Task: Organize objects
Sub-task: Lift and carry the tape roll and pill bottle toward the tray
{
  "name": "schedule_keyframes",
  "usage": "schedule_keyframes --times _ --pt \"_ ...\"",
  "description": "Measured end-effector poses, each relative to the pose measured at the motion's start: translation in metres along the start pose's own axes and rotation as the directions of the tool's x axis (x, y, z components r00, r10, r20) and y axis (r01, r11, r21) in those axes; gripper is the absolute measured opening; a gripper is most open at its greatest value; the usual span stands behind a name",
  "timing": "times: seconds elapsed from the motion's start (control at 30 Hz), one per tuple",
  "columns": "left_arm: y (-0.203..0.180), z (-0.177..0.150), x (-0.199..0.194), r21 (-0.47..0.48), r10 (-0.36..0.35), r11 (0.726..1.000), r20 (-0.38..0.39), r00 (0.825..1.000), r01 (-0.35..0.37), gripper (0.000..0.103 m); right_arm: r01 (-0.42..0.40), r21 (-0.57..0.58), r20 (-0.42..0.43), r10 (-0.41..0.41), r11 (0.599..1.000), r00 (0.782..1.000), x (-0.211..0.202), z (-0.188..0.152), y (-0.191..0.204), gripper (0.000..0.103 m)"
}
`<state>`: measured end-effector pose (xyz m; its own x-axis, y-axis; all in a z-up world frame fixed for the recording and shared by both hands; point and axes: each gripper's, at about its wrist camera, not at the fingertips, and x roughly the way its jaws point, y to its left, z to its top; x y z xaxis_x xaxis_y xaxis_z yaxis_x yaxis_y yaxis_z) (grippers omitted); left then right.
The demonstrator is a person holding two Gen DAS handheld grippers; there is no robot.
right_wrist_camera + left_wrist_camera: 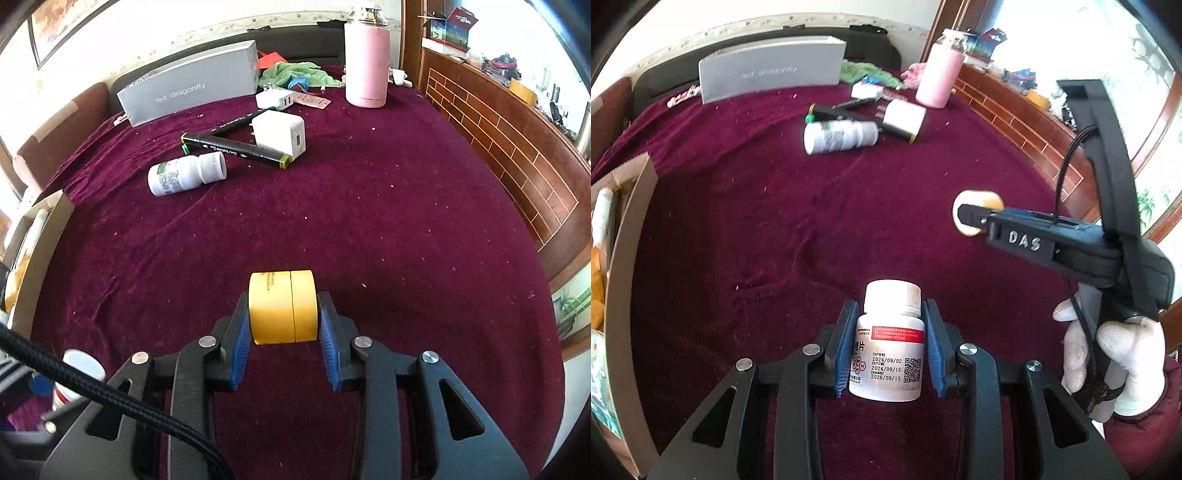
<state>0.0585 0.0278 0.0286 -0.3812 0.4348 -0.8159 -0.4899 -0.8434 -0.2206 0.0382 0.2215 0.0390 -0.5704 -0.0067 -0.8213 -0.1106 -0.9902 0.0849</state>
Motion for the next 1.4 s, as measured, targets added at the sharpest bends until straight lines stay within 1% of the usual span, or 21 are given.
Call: schedule_keyframes --times 0.13,0.33,0.5,0.63,0.87,1.03,1.27,1.4 --pt "0.006 -0.004 0.003 -0.014 0.0 1.0 -0.005 1.0 0.0 0.03 -0.032 0.015 0.002 0.032 0.999 0.999 0.0 -0.004 -0.003 0.03" --pt "0.009 -0.006 -0.006 -0.029 -0.03 0.999 0.009 0.999 0.031 0.03 -0.061 0.03 -0.012 0.062 0.998 0.998 -0.01 -0.014 -0.005 0.03" --pt "0.009 -0.008 -0.021 -0.03 -0.04 0.999 0.029 0.999 0.041 0.03 -0.099 0.019 -0.023 0.1 0.995 0.995 -0.021 -0.023 0.004 0.03" --pt "0.012 -0.012 -0.034 -0.039 -0.055 0.998 0.042 0.998 0.056 0.03 -0.121 -0.019 -0.028 0.12 0.992 0.992 -0.031 -0.028 0.02 0.03" --pt "0.025 -0.019 -0.06 -0.061 -0.065 0.996 0.087 0.994 0.071 0.03 -0.144 -0.105 -0.039 0.14 0.984 0.989 -0.042 -0.037 0.058 0.03" --pt "0.048 -0.023 -0.084 -0.105 -0.052 0.992 0.14 0.989 0.067 0.03 -0.161 -0.17 -0.046 0.155 0.972 0.987 -0.046 -0.038 0.088 0.03" --pt "0.096 -0.031 -0.113 -0.191 0.005 0.981 0.205 0.979 0.035 0.03 -0.188 -0.285 -0.038 0.185 0.94 0.982 -0.059 -0.032 0.144 0.03" --pt "0.131 -0.038 -0.126 -0.258 0.055 0.966 0.23 0.972 0.006 0.03 -0.208 -0.345 -0.033 0.21 0.915 0.977 -0.065 -0.023 0.178 0.03"
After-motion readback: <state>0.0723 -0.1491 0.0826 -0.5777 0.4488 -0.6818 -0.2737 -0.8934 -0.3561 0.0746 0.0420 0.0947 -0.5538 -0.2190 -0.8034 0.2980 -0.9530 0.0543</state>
